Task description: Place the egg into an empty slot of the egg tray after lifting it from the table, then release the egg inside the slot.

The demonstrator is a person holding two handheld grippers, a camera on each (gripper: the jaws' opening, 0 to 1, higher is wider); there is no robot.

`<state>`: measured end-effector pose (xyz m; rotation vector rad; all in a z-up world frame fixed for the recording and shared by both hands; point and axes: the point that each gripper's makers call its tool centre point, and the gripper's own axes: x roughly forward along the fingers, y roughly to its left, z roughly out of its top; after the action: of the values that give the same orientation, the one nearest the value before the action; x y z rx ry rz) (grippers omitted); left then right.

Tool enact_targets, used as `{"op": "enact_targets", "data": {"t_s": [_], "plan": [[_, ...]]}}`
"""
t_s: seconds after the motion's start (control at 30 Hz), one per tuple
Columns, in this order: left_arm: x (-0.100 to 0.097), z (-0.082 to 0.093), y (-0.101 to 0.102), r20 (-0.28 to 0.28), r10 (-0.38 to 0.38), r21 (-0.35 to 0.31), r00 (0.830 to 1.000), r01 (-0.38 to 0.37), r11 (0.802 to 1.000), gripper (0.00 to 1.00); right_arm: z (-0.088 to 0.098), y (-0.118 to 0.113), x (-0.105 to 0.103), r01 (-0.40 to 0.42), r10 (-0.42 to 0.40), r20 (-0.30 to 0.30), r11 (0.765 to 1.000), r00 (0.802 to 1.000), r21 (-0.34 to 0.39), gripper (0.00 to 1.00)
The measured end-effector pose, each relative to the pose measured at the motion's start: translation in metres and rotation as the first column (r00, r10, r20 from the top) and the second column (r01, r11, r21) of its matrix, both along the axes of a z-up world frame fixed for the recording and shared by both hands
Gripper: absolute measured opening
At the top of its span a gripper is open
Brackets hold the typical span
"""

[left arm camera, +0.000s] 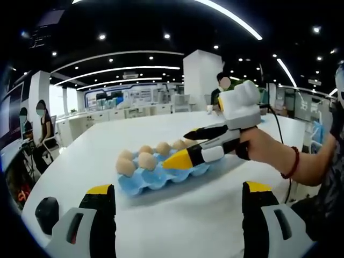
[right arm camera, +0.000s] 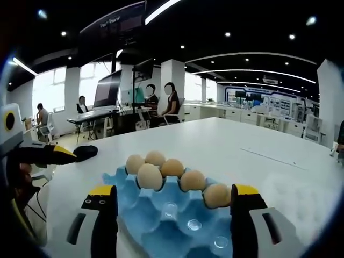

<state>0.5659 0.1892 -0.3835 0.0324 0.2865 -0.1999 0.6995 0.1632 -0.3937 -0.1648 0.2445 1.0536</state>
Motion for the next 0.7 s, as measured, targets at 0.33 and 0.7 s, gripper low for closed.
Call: {"op": "enact_targets", "data": {"t_s": [0.33,0.7], "plan": [[-0.001,0.005,-0.002,0.021,-0.016,-0.018,1.0,0.016,1.0,1.0,0.006,-0.026,0.012,0.051,-0.051,0.0,0.999,0.999,-0.006,0.89],[0.001,0.007,-0.009,0.032,-0.046,-0.037,0.998,0.047,0.998,1.0,0.008,-0.061,0.023,0.111,-0.111,0.008,0.993,0.994,-0.027,0.88]]}}
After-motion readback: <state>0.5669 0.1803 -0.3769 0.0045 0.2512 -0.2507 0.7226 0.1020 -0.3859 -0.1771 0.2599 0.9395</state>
